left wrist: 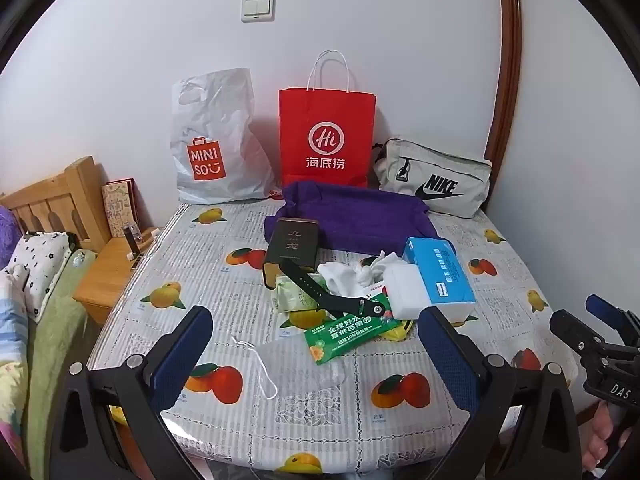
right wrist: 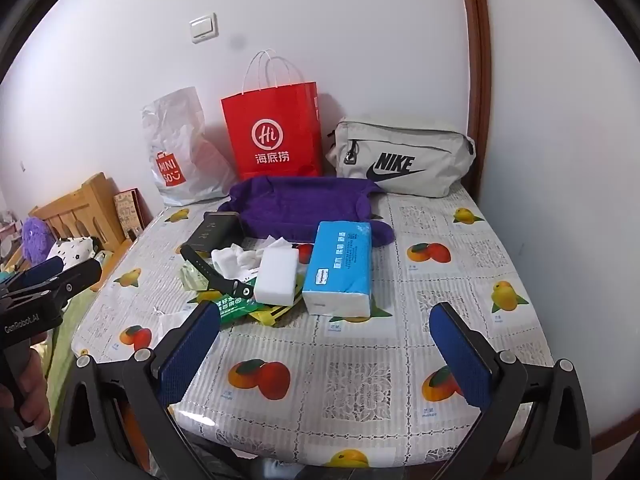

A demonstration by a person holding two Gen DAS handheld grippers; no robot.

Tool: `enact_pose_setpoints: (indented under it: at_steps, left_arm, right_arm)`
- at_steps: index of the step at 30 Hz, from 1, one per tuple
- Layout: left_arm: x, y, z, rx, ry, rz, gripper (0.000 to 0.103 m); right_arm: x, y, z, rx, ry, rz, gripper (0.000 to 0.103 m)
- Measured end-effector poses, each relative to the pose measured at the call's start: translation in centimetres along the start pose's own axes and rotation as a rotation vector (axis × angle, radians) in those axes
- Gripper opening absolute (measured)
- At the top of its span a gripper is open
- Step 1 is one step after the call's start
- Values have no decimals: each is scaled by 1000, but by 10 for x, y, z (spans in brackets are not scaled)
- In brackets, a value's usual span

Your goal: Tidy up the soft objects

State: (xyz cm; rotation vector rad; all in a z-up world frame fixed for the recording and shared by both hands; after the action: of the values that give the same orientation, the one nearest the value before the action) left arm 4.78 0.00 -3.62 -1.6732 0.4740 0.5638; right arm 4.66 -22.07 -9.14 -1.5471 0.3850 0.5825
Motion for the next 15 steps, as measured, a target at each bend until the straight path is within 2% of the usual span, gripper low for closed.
enact_pose_setpoints:
  at_steps: [15]
  left_arm:
    - [-10, -4, -3, 25, -16, -15, 103]
  right_arm:
    - [-9, 1, 8, 0, -16, -16, 103]
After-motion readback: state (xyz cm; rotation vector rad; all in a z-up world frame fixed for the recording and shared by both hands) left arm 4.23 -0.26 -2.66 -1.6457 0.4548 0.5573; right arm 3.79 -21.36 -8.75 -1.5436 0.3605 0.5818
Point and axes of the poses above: each gripper's, at about its wrist camera, not at the fingertips, and x roughly the way its jaws point, z to its left, y to its underside, the point moved 6 cm from there along x, roughly the way its jaws point, and after that the axes turned 6 degrees about -x, right-handed, at the moved point
